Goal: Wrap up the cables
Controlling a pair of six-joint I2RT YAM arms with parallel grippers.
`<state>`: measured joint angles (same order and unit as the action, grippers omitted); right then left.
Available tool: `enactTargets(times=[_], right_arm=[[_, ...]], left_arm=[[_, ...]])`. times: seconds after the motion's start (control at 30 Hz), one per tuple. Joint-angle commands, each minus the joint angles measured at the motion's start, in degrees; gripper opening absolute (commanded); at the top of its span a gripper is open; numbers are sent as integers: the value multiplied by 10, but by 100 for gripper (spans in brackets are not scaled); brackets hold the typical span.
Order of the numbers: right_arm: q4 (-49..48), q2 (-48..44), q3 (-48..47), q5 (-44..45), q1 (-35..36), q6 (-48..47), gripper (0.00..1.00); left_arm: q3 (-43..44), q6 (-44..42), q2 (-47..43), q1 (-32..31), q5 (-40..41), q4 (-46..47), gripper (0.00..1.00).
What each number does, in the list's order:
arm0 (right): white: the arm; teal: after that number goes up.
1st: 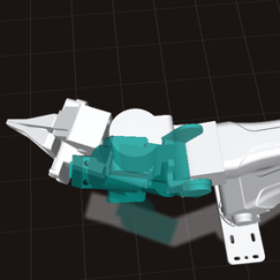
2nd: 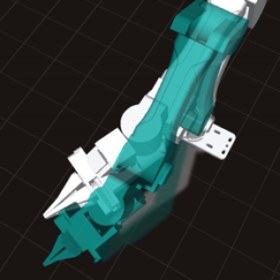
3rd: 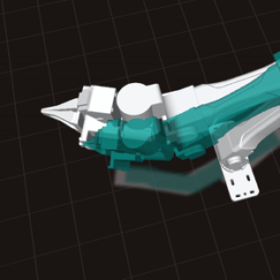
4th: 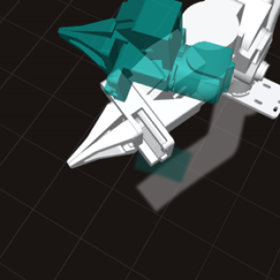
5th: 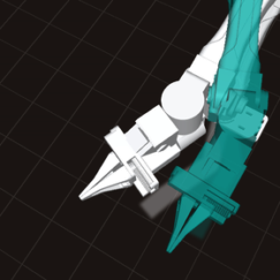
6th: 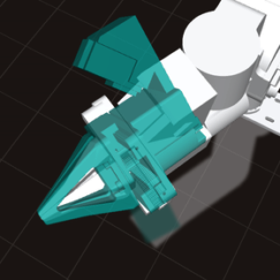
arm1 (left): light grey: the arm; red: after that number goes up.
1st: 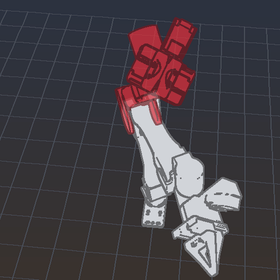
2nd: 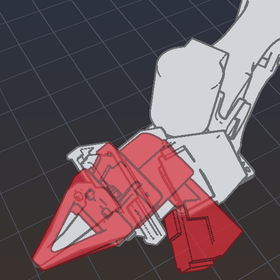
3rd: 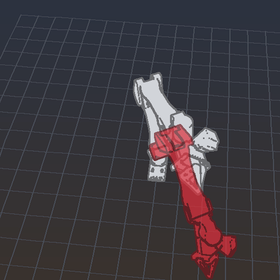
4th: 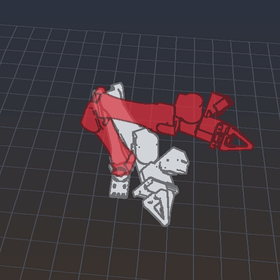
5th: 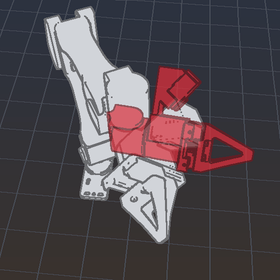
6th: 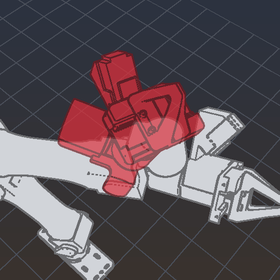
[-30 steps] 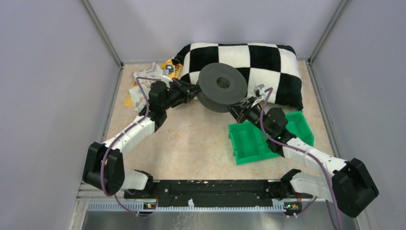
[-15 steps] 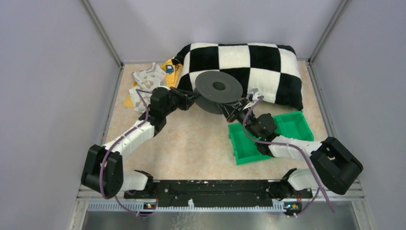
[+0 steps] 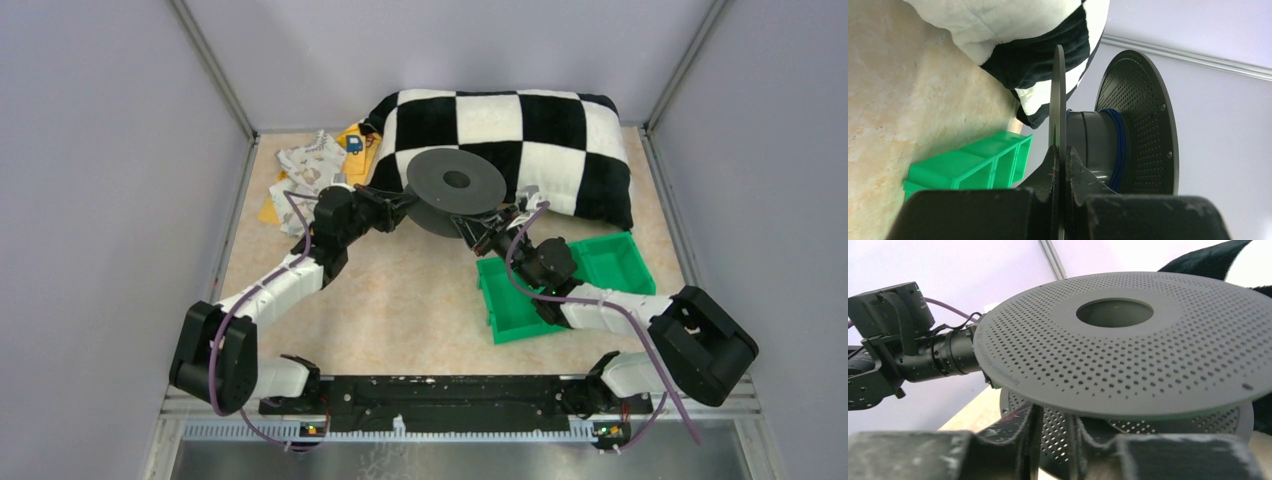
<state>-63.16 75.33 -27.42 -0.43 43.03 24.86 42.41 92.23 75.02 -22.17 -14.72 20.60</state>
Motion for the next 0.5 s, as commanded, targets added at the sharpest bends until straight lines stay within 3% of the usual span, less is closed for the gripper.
enactTargets(times=[0.0, 0.2, 0.47], right_arm=[[23, -30, 3, 8, 9, -8, 30], [68, -77, 18, 19, 9, -12, 46], [193, -168, 33, 26, 9, -28, 59]], left_arm=[[4, 52, -12, -1, 4, 136, 0], [-3, 56, -5, 4, 9, 170, 0], [0, 35, -1, 15, 12, 170, 0]])
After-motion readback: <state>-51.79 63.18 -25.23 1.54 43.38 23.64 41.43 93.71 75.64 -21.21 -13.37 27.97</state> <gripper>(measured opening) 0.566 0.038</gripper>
